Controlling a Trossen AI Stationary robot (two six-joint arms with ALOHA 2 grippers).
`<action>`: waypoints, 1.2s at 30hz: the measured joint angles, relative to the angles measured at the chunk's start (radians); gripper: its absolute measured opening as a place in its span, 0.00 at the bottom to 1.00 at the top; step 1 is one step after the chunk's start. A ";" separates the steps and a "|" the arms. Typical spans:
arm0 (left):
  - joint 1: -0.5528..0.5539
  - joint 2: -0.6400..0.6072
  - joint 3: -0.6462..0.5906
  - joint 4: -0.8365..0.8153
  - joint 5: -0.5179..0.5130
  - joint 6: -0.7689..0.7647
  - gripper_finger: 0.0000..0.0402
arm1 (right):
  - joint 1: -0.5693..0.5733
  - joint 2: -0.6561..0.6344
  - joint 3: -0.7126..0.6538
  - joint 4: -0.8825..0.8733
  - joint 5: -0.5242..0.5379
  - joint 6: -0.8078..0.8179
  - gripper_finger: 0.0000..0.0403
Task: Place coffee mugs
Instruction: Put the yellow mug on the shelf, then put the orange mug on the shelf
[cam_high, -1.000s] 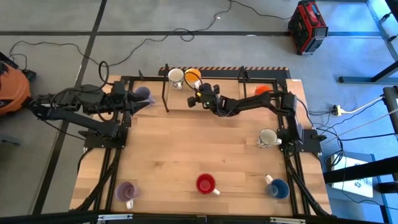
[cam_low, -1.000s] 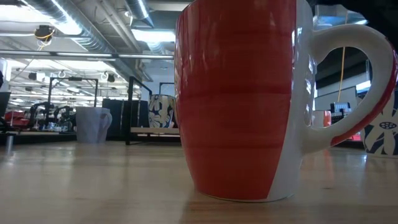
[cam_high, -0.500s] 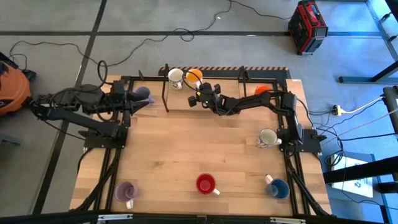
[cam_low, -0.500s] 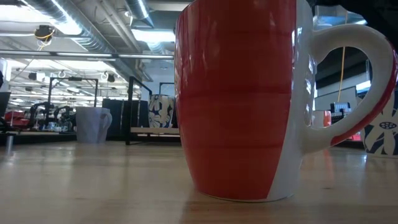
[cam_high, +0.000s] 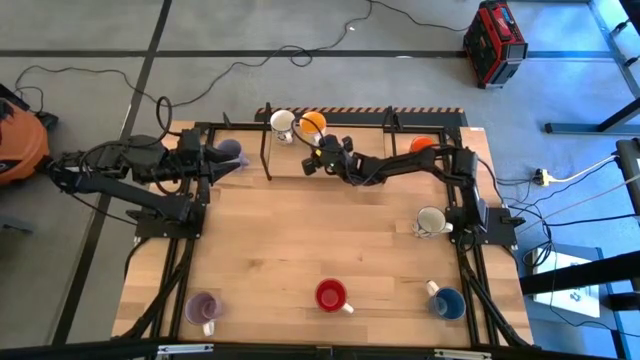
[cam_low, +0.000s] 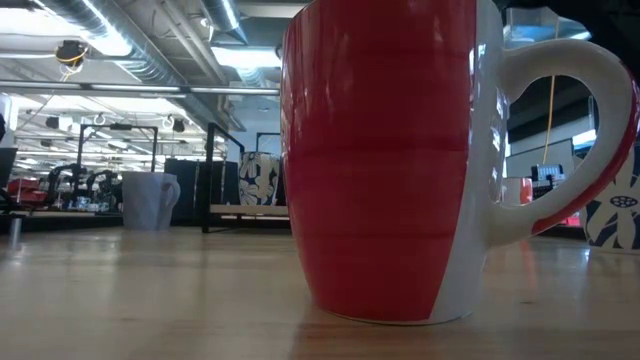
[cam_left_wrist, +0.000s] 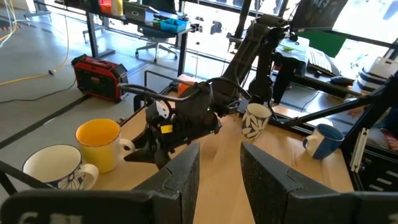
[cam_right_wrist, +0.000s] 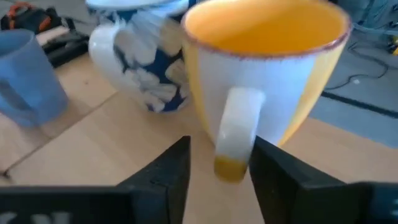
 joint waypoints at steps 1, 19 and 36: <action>0.000 0.000 0.000 0.000 0.000 0.000 0.27 | 0.000 -0.003 0.000 -0.012 -0.011 0.001 0.39; 0.000 0.004 0.000 0.000 0.026 0.017 0.27 | 0.154 -0.259 -0.001 -0.343 -0.006 -0.087 0.51; 0.000 0.239 0.000 -0.024 0.198 0.100 0.27 | 0.547 -0.505 -0.001 -0.772 -0.031 0.111 0.45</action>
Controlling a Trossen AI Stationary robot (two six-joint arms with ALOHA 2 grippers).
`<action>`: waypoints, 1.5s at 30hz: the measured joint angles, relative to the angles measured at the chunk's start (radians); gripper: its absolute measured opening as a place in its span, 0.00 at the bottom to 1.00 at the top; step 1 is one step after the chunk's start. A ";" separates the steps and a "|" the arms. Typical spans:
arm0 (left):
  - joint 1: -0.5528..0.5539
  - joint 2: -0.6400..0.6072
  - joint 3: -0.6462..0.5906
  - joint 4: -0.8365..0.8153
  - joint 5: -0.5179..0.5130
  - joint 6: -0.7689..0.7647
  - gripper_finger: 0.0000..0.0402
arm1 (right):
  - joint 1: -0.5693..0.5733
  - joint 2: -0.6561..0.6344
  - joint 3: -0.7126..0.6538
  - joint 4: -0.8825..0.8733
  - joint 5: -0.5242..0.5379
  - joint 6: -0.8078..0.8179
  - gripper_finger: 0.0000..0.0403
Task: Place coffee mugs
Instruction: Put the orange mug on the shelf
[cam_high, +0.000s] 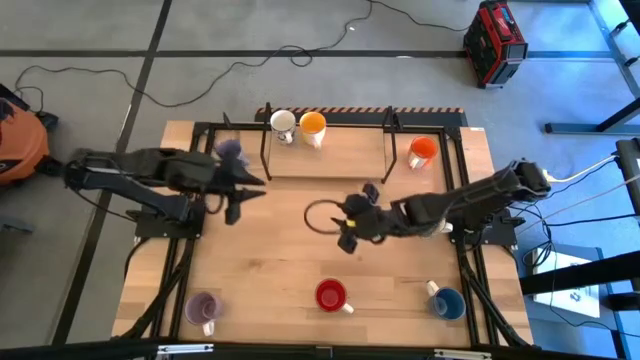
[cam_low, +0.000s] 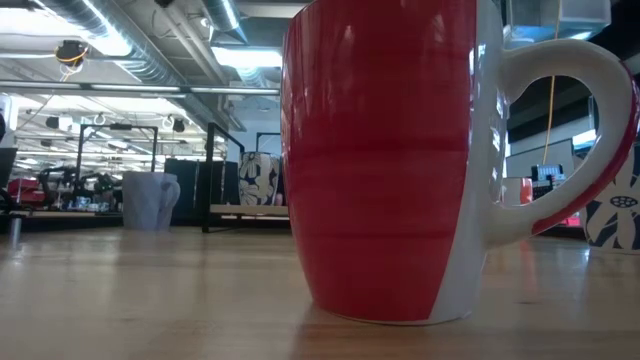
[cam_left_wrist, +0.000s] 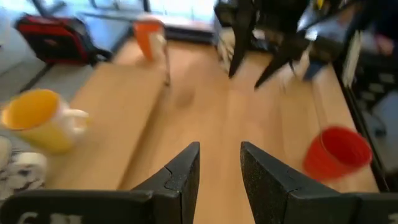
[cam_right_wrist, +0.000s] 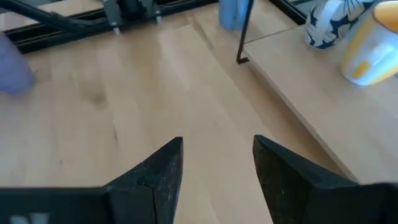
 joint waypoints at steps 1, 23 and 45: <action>0.000 0.022 0.000 0.000 0.021 0.007 0.27 | 0.015 -0.007 0.000 -0.018 0.012 0.018 0.45; 0.810 0.275 0.272 -0.502 0.005 -0.101 0.27 | 0.114 -0.176 0.000 -0.206 0.038 0.009 0.45; 0.941 0.321 0.206 -0.419 0.277 -0.023 0.27 | 0.105 -0.217 -0.001 -0.309 0.080 -0.007 0.45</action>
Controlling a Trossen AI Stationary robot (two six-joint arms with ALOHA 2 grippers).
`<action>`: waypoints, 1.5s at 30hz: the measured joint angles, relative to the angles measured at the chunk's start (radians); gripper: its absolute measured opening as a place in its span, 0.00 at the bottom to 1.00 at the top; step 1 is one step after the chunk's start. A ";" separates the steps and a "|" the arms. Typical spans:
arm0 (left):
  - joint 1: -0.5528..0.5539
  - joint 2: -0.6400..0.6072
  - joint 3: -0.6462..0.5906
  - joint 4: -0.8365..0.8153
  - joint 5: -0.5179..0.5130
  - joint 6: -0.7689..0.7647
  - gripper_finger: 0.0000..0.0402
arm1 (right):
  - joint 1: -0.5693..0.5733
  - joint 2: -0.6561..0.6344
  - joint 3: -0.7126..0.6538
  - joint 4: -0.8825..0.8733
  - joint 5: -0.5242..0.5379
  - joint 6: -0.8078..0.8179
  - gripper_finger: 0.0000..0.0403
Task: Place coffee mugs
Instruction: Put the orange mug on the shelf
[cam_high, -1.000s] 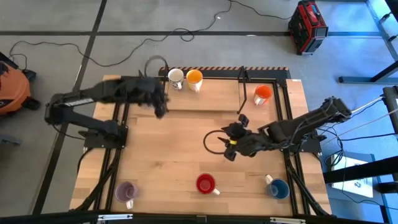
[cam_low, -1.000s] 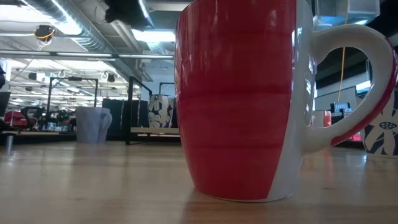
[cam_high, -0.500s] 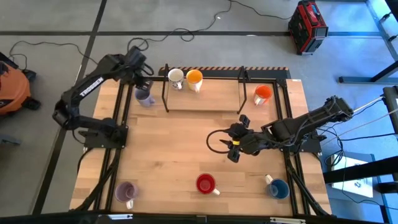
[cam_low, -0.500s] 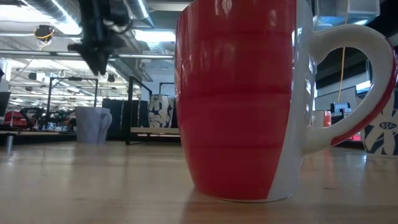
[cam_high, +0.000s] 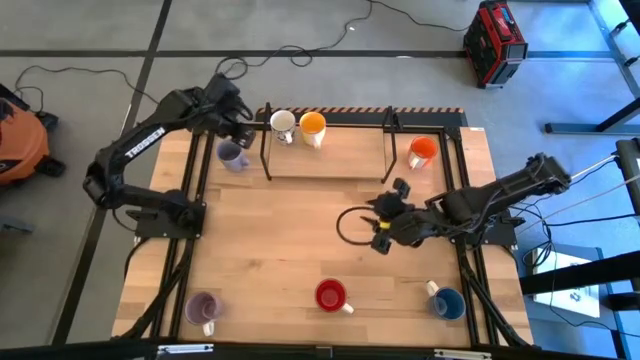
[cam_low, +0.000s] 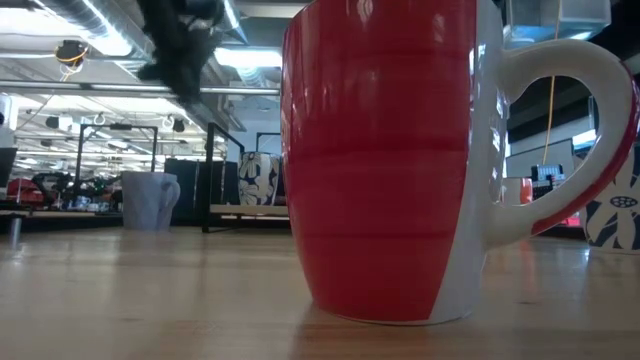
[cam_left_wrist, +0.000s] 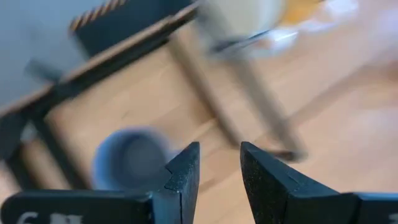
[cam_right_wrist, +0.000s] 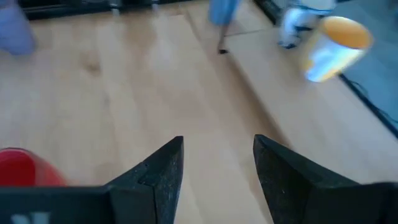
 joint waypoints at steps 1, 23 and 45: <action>-0.041 -0.012 0.007 0.033 0.002 -0.007 0.27 | -0.011 -0.014 0.000 -0.009 0.002 0.001 0.45; -0.511 0.050 0.009 0.615 0.063 -0.026 0.27 | -0.501 -0.481 -0.347 -0.288 -0.063 0.331 0.45; -0.511 0.093 0.009 0.617 0.070 -0.026 0.27 | -1.048 -0.365 -0.466 -0.125 -0.336 -0.255 0.45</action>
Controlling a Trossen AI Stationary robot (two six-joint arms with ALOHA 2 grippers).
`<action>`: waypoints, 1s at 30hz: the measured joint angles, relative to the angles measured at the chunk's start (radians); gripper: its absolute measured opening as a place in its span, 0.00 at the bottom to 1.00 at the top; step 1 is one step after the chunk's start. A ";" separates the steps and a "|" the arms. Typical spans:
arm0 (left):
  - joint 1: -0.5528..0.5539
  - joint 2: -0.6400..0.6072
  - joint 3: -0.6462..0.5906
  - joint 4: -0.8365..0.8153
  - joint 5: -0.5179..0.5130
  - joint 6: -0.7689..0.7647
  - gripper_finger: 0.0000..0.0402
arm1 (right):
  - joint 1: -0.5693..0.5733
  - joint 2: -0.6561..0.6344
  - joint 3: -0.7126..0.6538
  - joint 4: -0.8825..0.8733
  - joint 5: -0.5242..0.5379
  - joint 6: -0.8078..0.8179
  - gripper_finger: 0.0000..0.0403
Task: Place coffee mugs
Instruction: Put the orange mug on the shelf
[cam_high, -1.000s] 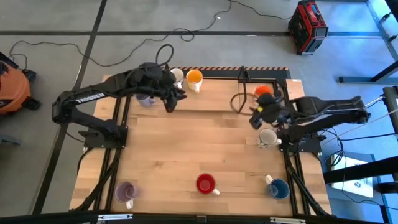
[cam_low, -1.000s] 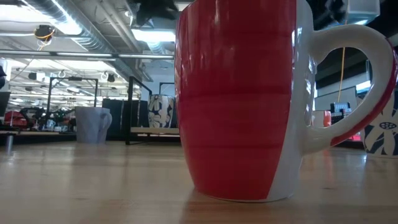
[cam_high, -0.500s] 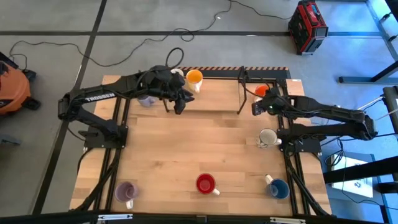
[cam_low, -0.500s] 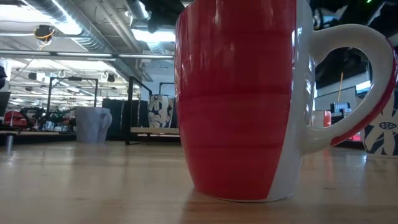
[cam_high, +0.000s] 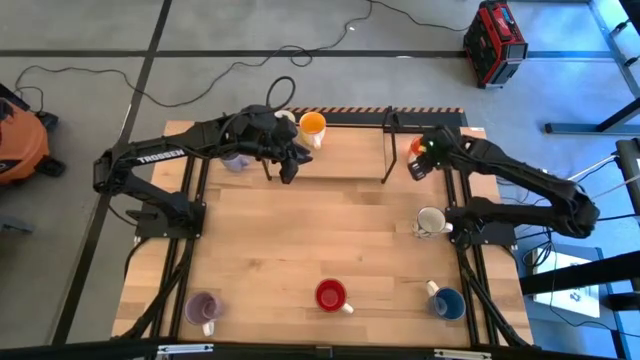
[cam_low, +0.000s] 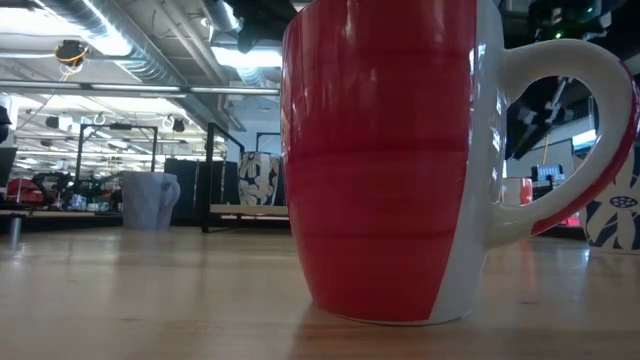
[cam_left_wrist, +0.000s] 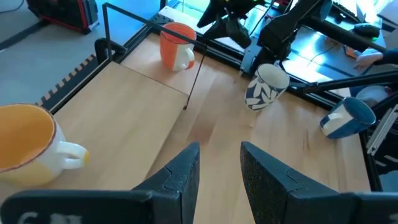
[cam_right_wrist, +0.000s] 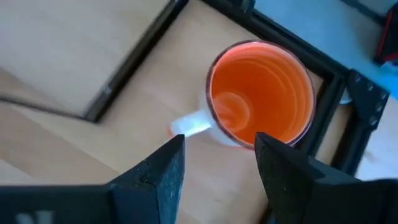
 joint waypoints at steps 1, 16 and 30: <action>0.000 0.000 0.000 0.000 0.000 0.000 0.27 | -0.014 0.010 0.000 0.000 -0.008 -0.048 0.45; 0.000 0.000 0.000 0.000 0.000 0.000 0.27 | -0.091 0.201 0.000 -0.003 -0.002 -0.562 0.45; 0.000 0.000 0.000 0.001 0.000 0.000 0.27 | -0.090 0.318 0.000 0.003 -0.004 -0.720 0.23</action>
